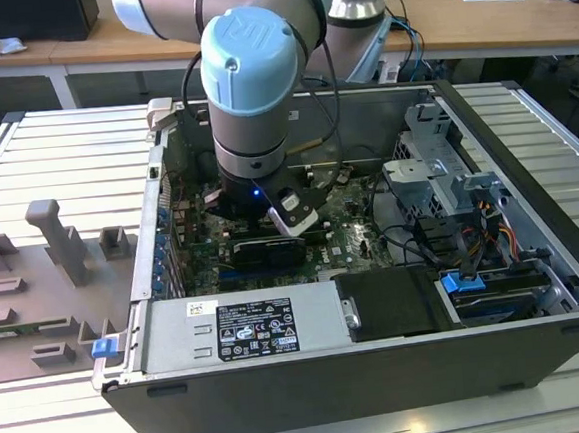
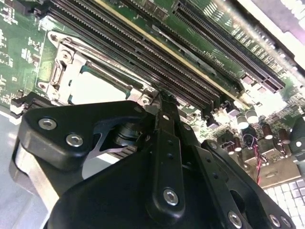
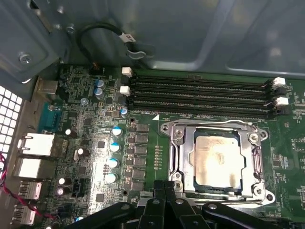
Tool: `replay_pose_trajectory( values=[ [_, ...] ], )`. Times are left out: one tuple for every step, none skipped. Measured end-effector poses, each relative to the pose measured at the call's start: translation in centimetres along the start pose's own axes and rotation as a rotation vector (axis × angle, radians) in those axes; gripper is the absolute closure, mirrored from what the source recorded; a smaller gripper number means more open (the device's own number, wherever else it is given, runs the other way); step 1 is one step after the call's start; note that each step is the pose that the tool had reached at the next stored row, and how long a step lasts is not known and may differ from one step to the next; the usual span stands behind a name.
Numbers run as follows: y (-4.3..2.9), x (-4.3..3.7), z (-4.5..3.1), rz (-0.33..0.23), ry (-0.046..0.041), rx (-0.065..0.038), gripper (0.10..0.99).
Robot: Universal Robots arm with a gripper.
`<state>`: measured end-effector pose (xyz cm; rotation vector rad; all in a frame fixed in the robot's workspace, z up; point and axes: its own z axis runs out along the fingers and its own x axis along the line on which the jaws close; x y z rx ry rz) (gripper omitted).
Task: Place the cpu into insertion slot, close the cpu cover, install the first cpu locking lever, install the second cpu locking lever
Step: 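Install the second cpu locking lever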
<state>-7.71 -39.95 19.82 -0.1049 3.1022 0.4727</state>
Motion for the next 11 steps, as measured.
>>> replay_pose_trajectory(
  values=[
    [0.04,0.00,-0.13,0.000,0.0002,0.000,0.980],
    [0.09,0.01,-0.29,0.000,0.0002,0.000,0.980],
    [0.16,0.02,-0.49,0.000,0.0000,-0.001,0.980],
    [0.30,0.01,-0.94,0.000,0.0001,-0.002,0.980],
    [0.41,0.01,-1.30,0.000,0.0003,-0.002,0.980],
    [0.46,0.01,-1.46,0.000,0.0002,-0.002,0.980],
    [0.53,0.00,-1.66,0.000,0.0002,-0.002,0.980],
    [0.66,-0.01,-1.95,0.000,0.0003,-0.002,0.980],
    [0.72,-0.01,-2.07,0.000,0.0003,-0.002,0.980],
    [0.77,-0.02,-2.21,0.000,0.0003,-0.002,0.980],
    [0.79,-0.02,-2.26,0.000,0.0002,-0.002,0.980]
  ],
)
